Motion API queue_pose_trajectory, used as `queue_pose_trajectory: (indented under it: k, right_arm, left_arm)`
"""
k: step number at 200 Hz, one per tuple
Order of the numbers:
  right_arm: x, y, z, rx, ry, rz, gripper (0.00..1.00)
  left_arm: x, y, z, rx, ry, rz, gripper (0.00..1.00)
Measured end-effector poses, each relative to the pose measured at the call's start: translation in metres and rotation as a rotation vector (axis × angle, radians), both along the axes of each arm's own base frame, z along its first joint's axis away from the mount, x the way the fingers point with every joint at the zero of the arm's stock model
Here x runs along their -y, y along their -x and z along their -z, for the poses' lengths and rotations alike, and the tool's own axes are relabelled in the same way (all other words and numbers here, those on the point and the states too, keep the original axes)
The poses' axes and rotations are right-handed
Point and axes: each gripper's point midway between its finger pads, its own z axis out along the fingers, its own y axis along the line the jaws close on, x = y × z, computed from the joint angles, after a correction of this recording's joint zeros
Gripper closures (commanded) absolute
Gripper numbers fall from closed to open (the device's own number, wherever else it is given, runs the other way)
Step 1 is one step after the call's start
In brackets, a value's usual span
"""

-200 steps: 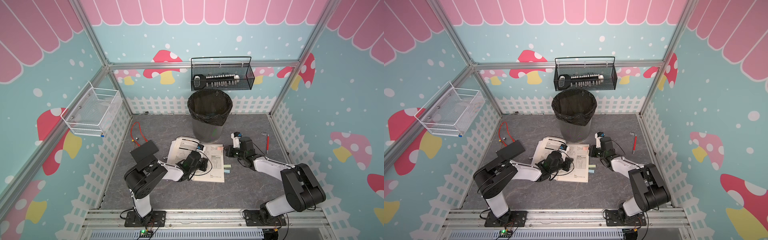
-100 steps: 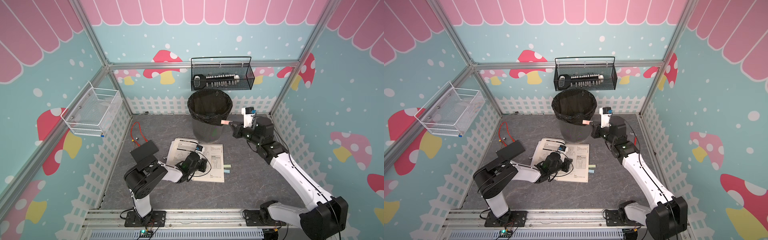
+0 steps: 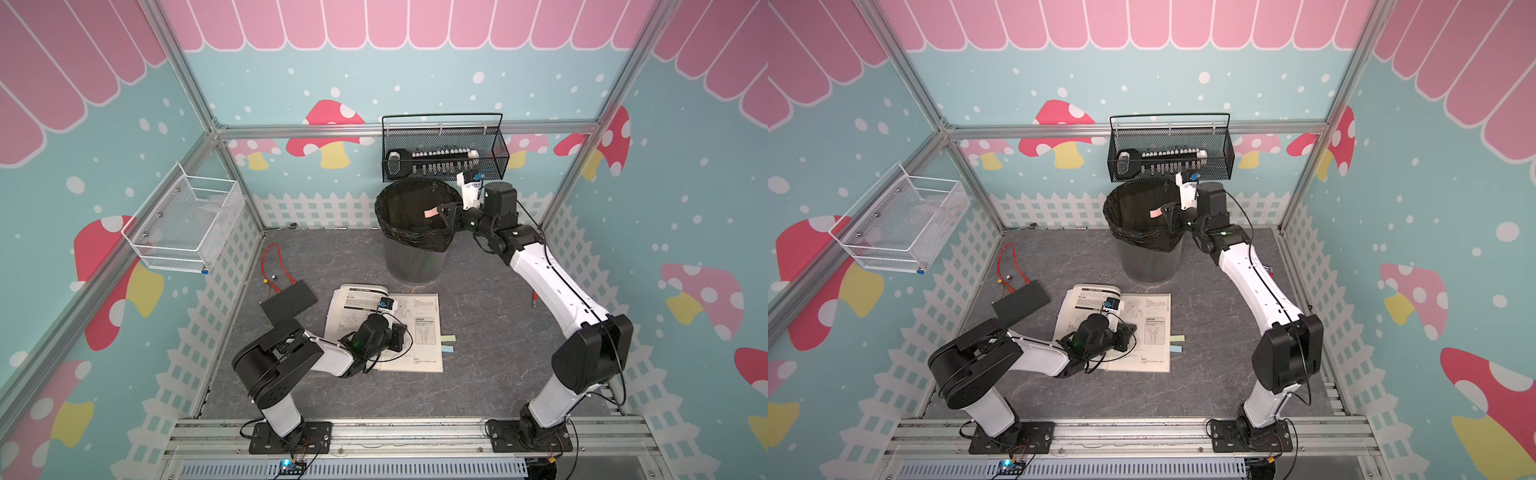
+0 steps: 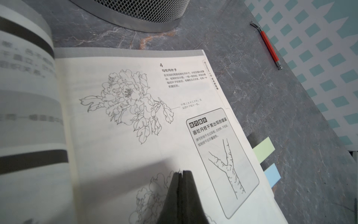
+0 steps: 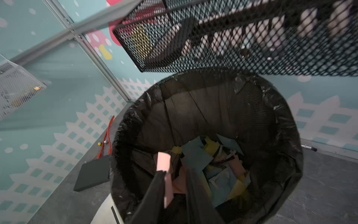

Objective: Peel off the used sticky note
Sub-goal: Place the note in the trash bin.

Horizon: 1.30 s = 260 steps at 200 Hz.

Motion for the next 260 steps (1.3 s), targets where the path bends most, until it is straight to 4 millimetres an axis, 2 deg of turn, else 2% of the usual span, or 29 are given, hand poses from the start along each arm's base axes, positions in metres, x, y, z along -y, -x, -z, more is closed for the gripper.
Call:
queue_pose_trajectory:
  k: [22, 54, 69, 78, 110, 116, 121, 126, 134, 140, 144, 147, 149, 152, 154, 178, 181, 188, 193, 198, 203, 206, 209, 212, 214, 216, 239, 251, 260]
  right_arm:
    - [-0.003, -0.007, -0.001, -0.005, 0.002, -0.006, 0.54]
    - [-0.004, -0.008, -0.032, 0.063, -0.015, -0.012, 0.51]
    - [-0.004, -0.007, -0.042, 0.086, -0.016, -0.014, 0.65]
    - [-0.004, -0.008, -0.044, 0.091, -0.017, -0.011, 0.99]
    - [-0.004, -0.018, -0.046, 0.101, -0.003, 0.004, 1.0]
    - [-0.004, -0.022, -0.043, 0.099, 0.003, 0.013, 0.83]
    - [-0.004, -0.026, -0.041, 0.092, 0.006, 0.017, 0.58]
    - [-0.004, -0.029, -0.038, 0.088, 0.011, 0.024, 0.43]
    - [-0.005, -0.036, -0.033, 0.079, 0.019, 0.028, 0.28]
    - [-0.006, -0.04, -0.027, 0.072, 0.025, 0.031, 0.26]
    - [-0.006, -0.043, -0.024, 0.066, 0.028, 0.031, 0.3]
    - [-0.007, -0.045, -0.02, 0.059, 0.032, 0.032, 0.43]
    - [-0.007, -0.046, -0.017, 0.054, 0.034, 0.032, 0.58]
    - [-0.007, -0.047, -0.014, 0.051, 0.041, 0.032, 0.91]
    - [-0.008, -0.048, -0.012, 0.047, 0.041, 0.032, 1.0]
    - [-0.009, -0.055, 0.012, -0.002, 0.064, 0.032, 1.0]
    - [-0.009, -0.055, 0.014, -0.006, 0.066, 0.033, 0.92]
    - [-0.008, -0.055, 0.016, -0.017, 0.067, 0.039, 0.51]
    - [-0.008, -0.055, 0.017, -0.019, 0.071, 0.042, 0.32]
    - [-0.007, -0.055, 0.017, -0.017, 0.072, 0.042, 0.21]
    - [-0.007, -0.055, 0.015, -0.013, 0.071, 0.042, 0.2]
    - [-0.008, -0.055, 0.015, -0.01, 0.071, 0.04, 0.23]
    - [-0.008, -0.055, 0.014, -0.007, 0.069, 0.037, 0.35]
    - [-0.009, -0.054, 0.013, -0.005, 0.068, 0.033, 0.54]
    - [-0.009, -0.054, 0.012, -0.002, 0.068, 0.03, 0.82]
    - [-0.01, -0.054, 0.012, 0.003, 0.071, 0.024, 0.98]
    - [-0.013, -0.054, 0.008, 0.016, 0.056, 0.008, 1.0]
    - [-0.013, -0.054, 0.008, 0.014, 0.053, 0.013, 0.36]
    - [-0.012, -0.054, 0.007, 0.014, 0.052, 0.015, 0.14]
  left_arm:
    - [-0.001, 0.001, 0.0, -0.008, 0.004, -0.005, 1.0]
    - [-0.002, 0.002, 0.0, -0.012, 0.005, -0.007, 1.0]
    - [-0.001, 0.002, 0.0, -0.012, 0.005, -0.007, 1.0]
    - [-0.001, 0.001, 0.0, -0.013, 0.005, -0.007, 1.0]
    - [-0.001, 0.001, 0.0, -0.014, 0.006, -0.008, 1.0]
    - [-0.001, 0.001, 0.0, -0.014, 0.007, -0.009, 1.0]
    - [-0.001, 0.002, 0.0, -0.015, 0.007, -0.009, 1.0]
    - [-0.001, 0.001, 0.0, -0.014, 0.007, -0.009, 1.0]
    - [-0.001, 0.002, 0.0, -0.015, 0.007, -0.009, 1.0]
    - [-0.001, 0.002, 0.0, -0.015, 0.007, -0.009, 1.0]
    - [-0.001, 0.002, 0.0, -0.015, 0.007, -0.009, 1.0]
    - [-0.001, 0.002, 0.0, -0.015, 0.007, -0.009, 1.0]
    - [-0.001, 0.002, 0.0, -0.015, 0.007, -0.009, 1.0]
    - [-0.001, 0.002, 0.0, -0.015, 0.007, -0.009, 1.0]
    - [-0.001, 0.002, 0.0, -0.015, 0.007, -0.009, 1.0]
    - [-0.001, 0.002, 0.0, -0.015, 0.007, -0.009, 1.0]
    - [-0.001, 0.002, 0.0, -0.015, 0.007, -0.009, 1.0]
    - [-0.001, 0.002, 0.0, -0.015, 0.007, -0.009, 1.0]
    - [-0.001, 0.002, 0.0, -0.015, 0.007, -0.009, 1.0]
    - [-0.001, 0.002, 0.0, -0.015, 0.007, -0.009, 1.0]
    - [-0.001, 0.002, 0.001, -0.015, 0.007, -0.009, 1.0]
    - [-0.001, 0.002, 0.001, -0.015, 0.007, -0.009, 1.0]
    - [-0.001, 0.002, 0.001, -0.016, 0.006, -0.009, 1.0]
    - [-0.001, 0.002, 0.001, -0.016, 0.006, -0.009, 1.0]
    - [-0.001, 0.002, 0.001, -0.016, 0.006, -0.009, 1.0]
    - [-0.001, 0.002, 0.001, -0.016, 0.006, -0.009, 1.0]
    - [-0.001, 0.002, 0.001, -0.015, 0.007, -0.009, 1.0]
    - [-0.001, 0.002, 0.001, -0.016, 0.006, -0.009, 1.0]
    - [-0.001, 0.002, 0.001, -0.016, 0.006, -0.009, 1.0]
